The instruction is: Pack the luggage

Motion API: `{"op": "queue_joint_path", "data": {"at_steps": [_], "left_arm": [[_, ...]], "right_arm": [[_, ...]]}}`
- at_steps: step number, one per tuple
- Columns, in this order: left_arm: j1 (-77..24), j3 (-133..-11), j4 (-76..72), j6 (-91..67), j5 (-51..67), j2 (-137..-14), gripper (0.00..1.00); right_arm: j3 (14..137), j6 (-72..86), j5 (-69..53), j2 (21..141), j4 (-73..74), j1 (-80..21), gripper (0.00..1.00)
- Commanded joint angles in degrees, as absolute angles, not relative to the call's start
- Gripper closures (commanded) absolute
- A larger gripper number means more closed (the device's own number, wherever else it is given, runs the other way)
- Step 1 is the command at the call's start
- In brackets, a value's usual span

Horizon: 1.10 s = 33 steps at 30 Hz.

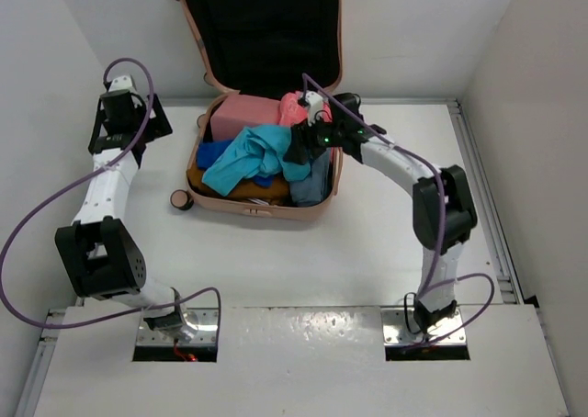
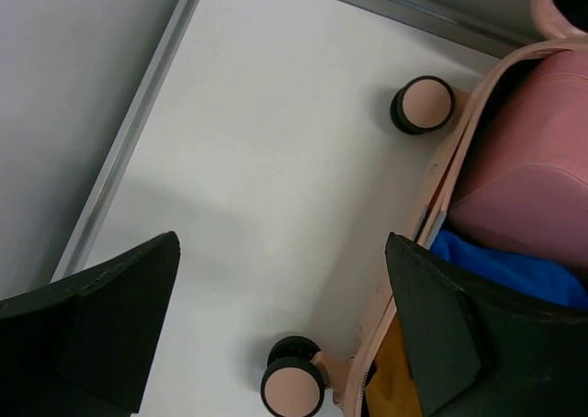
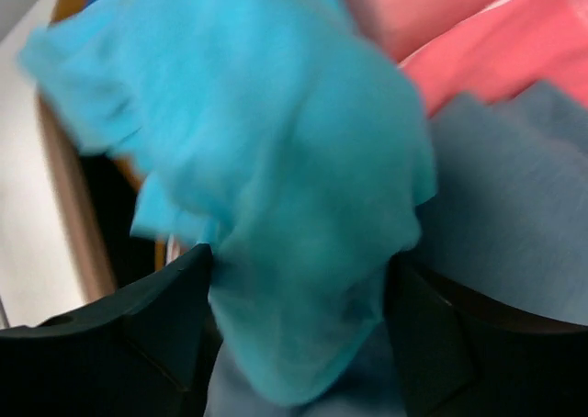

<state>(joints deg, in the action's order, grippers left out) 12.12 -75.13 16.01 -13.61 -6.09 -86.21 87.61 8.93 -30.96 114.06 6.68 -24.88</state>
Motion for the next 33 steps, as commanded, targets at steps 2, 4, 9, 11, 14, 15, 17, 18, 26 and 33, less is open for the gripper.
{"op": "queue_joint_path", "data": {"at_steps": [2,4,9,11,14,15,17,18,26,33], "left_arm": [[12.74,-77.96,13.54,-12.22,-1.5,-86.39,0.0],[12.74,-78.49,12.93,-12.74,0.7,-86.4,0.0],[13.27,-78.67,6.08,-14.14,6.84,-86.4,0.0],[13.27,-78.66,4.23,-15.2,8.25,-87.09,0.0],[13.27,-79.45,3.69,-16.95,9.67,-89.29,0.0],[13.27,-80.85,4.91,-17.48,10.36,-90.17,0.0],[13.27,-83.04,6.32,-18.01,10.99,-92.72,0.0],[13.27,-83.67,7.63,-18.02,10.99,-93.51,0.0],[13.27,-86.22,11.51,-17.49,8.79,-95.98,0.0],[13.27,-87.28,12.04,-16.96,7.03,-97.12,0.0]], "right_arm": [[85.51,1.49,-34.89,103.99,5.1,-23.04,0.26],[85.96,6.55,-34.63,102.05,1.34,-21.98,0.25],[81.84,18.25,-21.07,99.75,-22.48,-17.41,0.25],[83.74,19.16,-11.15,102.47,-26.34,-16.7,0.25],[88.13,19.25,-5.47,109.57,-29.78,-15.3,0.26],[89.29,19.77,-5.1,111.43,-33.19,-13.73,0.26],[95.52,17.34,-5.88,118.44,-37.07,-13.1,0.26],[96.93,16.44,-6.15,121.43,-38.31,-13.1,0.24],[119.06,11.34,-5.63,137.18,-42.45,-12.92,0.23],[123.14,7.74,-4.3,141.86,-45.96,-12.92,0.65]]}}
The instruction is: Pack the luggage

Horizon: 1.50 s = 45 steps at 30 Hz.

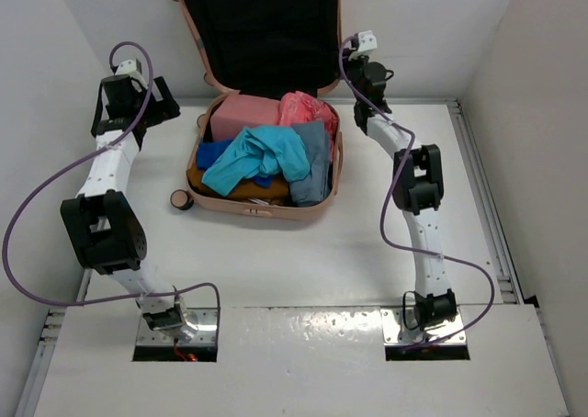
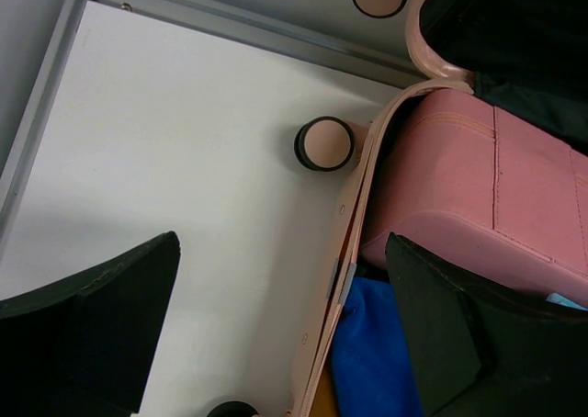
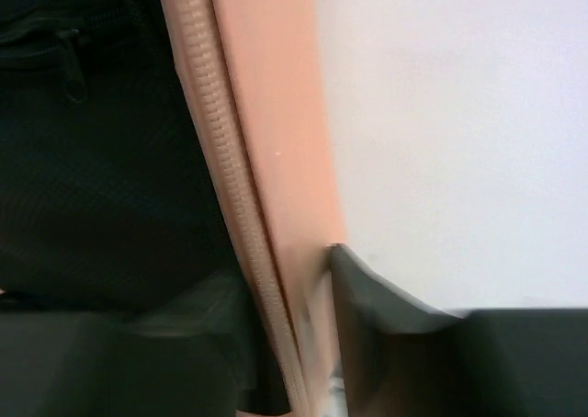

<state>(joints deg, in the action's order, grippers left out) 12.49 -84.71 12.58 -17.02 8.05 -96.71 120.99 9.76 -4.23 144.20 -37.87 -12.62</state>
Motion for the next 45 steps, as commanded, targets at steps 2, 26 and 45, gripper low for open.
{"op": "queue_joint_path", "data": {"at_steps": [2,26,45], "left_arm": [[13.27,-87.8,12.04,-16.96,7.03,-97.64,0.0],[13.27,-78.68,3.52,-17.49,-5.34,-88.78,0.0],[16.96,-86.78,4.71,-4.57,3.48,-96.91,0.02]], "right_arm": [[116.84,7.21,-8.25,139.15,-50.43,-12.75,0.88],[43.96,-10.98,-30.86,99.42,-87.31,-4.4,0.43],[77.41,18.61,-13.87,104.75,-25.52,1.14,0.33]]}}
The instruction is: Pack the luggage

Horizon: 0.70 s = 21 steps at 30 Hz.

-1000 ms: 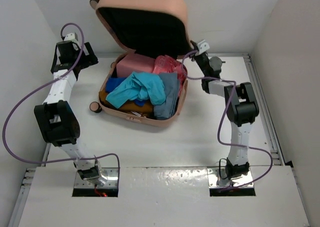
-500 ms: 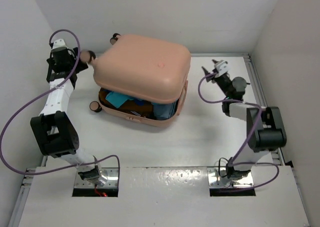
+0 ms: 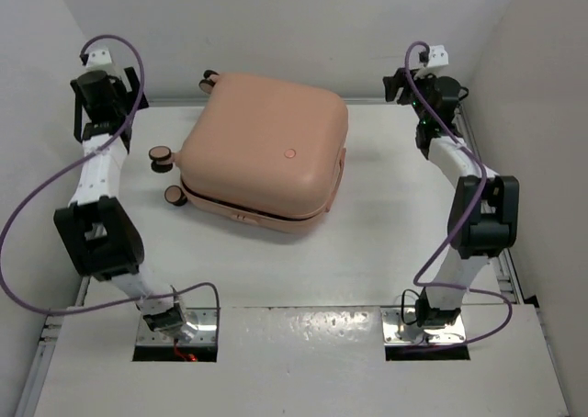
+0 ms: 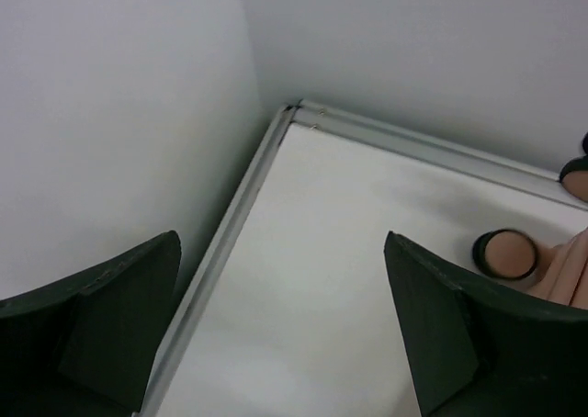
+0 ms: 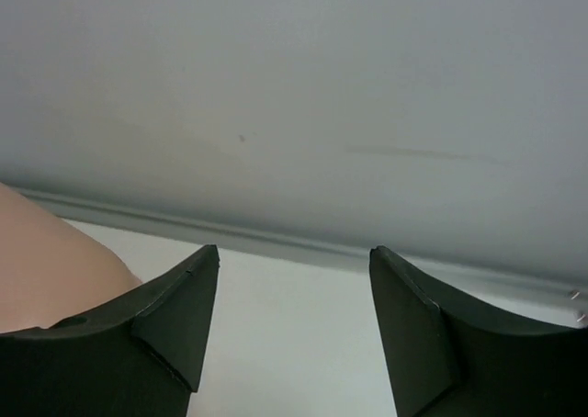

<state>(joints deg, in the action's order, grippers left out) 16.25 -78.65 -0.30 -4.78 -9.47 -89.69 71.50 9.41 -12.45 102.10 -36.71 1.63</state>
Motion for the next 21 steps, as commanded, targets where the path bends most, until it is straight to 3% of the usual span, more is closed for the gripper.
{"op": "queue_joint_path", "data": {"at_steps": [1,4,6,8,11,14,18,21], "left_arm": [[16.18,-89.01,5.7,-4.57,4.3,-99.73,0.03],[16.17,-99.26,12.44,-5.19,9.13,-110.54,0.08],[15.65,-101.42,13.79,-3.44,15.1,-114.59,0.17],[15.12,-100.38,14.32,-0.99,19.39,-114.61,0.22],[15.12,-93.3,12.41,-0.78,17.25,-109.09,0.28],[16.78,-79.61,3.56,-4.73,14.16,-97.36,0.3],[16.79,-65.42,1.22,-4.13,5.48,-83.54,0.3],[16.79,-62.85,7.37,-4.82,0.37,-80.25,0.3]], "right_arm": [[79.17,19.59,-14.32,105.55,-22.53,0.62,0.35],[81.56,23.02,-15.64,105.91,-12.59,0.44,0.4],[80.17,23.55,-15.56,104.68,-5.29,-1.32,0.53],[76.74,23.12,-16.08,103.37,-4.39,-2.19,0.64],[73.12,21.19,-14.86,104.48,-11.84,-2.46,0.71],[78.91,19.26,-11.52,110.28,-14.76,-1.24,0.71],[95.64,17.33,-7.04,125.01,-21.96,-0.26,0.45],[109.92,16.61,-7.73,134.6,-18.47,-0.44,0.37]]}}
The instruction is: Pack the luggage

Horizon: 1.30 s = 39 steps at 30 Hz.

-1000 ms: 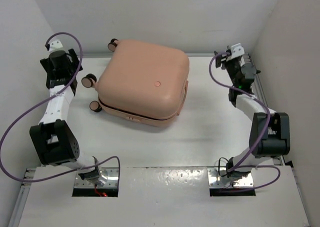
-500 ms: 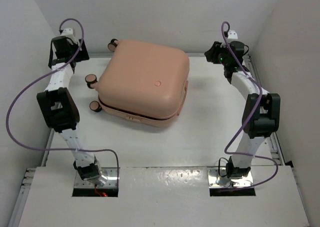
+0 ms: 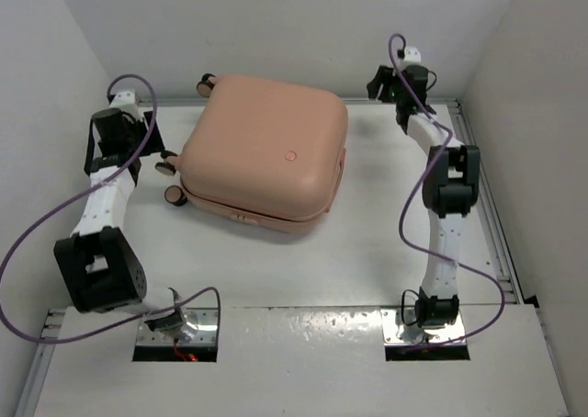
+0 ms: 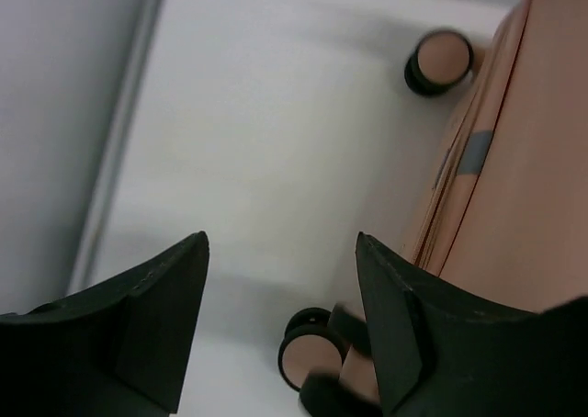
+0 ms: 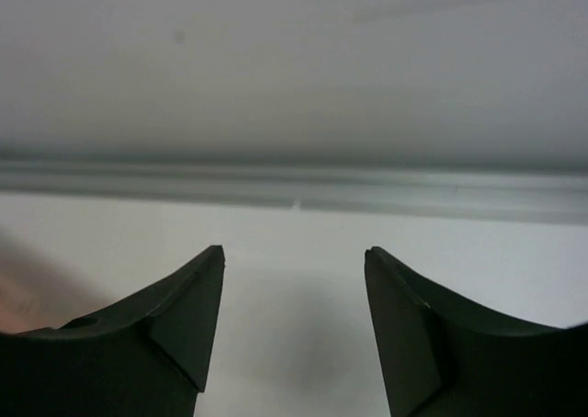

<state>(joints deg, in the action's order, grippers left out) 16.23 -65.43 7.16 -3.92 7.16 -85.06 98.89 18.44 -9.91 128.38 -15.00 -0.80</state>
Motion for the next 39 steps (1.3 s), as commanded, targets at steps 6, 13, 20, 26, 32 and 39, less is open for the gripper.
{"op": "queue_joint_path", "data": {"at_steps": [6,13,20,26,32,39], "left_arm": [[17.67,-62.81,3.08,-5.54,5.27,-83.39,0.26],[14.77,-69.72,2.57,-4.92,8.69,-91.95,0.27],[17.67,-59.41,5.52,-1.15,-0.42,-77.1,0.24],[18.46,-54.32,16.69,0.09,4.63,-71.11,0.24],[17.41,-50.8,24.95,1.93,7.73,-66.62,0.28],[18.8,-52.12,37.87,7.46,7.92,-65.23,0.35]], "right_arm": [[105.5,16.79,-11.78,135.75,-17.27,-0.62,0.37],[84.72,14.23,-16.61,122.6,-26.87,-0.44,0.39],[106.81,15.38,-16.26,139.79,-25.84,-2.19,0.32],[129.07,17.14,-18.36,156.07,-23.56,-3.78,0.27],[121.4,19.77,-30.47,154.43,-30.57,-5.8,0.29],[112.69,24.17,-40.68,148.81,-33.92,-6.76,0.36]]}}
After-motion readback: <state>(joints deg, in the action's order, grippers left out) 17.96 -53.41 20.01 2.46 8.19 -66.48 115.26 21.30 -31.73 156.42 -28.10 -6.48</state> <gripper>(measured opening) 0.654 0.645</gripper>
